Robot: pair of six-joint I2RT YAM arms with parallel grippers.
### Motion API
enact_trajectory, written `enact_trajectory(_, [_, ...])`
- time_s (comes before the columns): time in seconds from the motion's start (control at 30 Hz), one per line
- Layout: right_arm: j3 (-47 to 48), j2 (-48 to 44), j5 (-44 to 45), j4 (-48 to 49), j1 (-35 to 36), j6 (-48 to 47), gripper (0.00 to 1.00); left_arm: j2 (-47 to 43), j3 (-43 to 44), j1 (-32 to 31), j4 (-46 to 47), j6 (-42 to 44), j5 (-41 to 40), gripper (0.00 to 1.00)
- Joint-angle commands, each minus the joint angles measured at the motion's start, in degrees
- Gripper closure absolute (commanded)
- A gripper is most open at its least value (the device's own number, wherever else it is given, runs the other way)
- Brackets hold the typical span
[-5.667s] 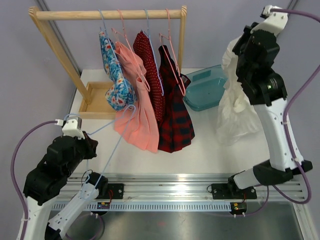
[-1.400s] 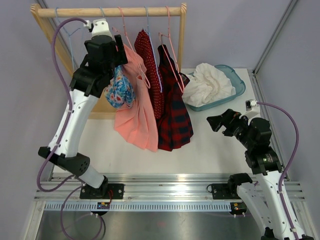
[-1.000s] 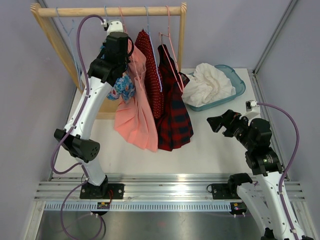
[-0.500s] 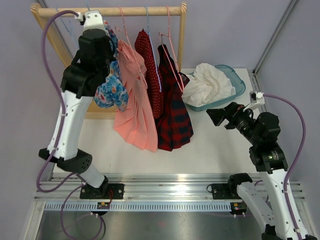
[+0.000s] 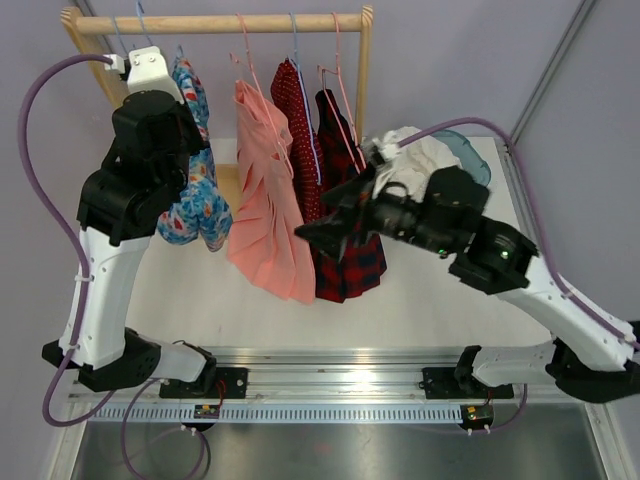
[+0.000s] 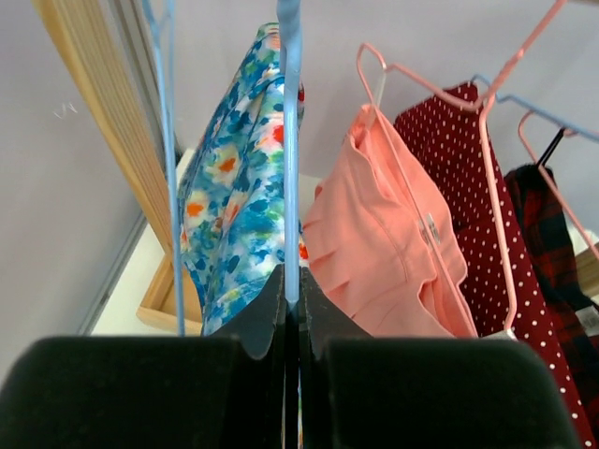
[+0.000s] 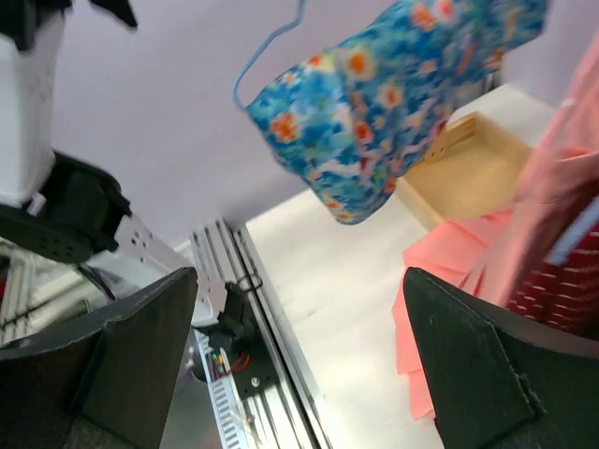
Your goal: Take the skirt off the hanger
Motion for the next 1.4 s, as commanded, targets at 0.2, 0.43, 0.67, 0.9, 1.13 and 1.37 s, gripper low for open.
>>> enact_trajectory(0.2, [6.0,15.0,14.1,4.5,14.1,-7.7,0.01,-2.0,-1.0,-1.7,1.5,-4.3,3.3,1.0])
enact_trajectory(0.43, [6.1,21.4,16.4,10.7,14.6,-8.1,0.01,-4.7,-2.5,-2.2,0.6,-7.5,9.7,1.0])
enact_trajectory(0.67, [5.9,24.8,17.4,16.0,14.6,-6.4,0.0,-8.4,-7.0,-2.2,3.0,-9.4,14.1,1.0])
enact_trajectory(0.9, [5.2,27.5,15.3,21.0,15.5,-3.2,0.06,-9.7,-8.6,-2.2,4.6,-10.9,18.6,1.0])
enact_trajectory(1.13, [-1.0,26.6,12.8,27.6,17.3,0.3,0.6,-10.8,-10.4,-2.2,6.7,-11.7,18.8,1.0])
enact_trajectory(1.37, [-14.9,20.5,13.9,30.3,18.8,5.0,1.0,-10.8,-9.3,-2.2,6.8,-9.0,14.4,1.0])
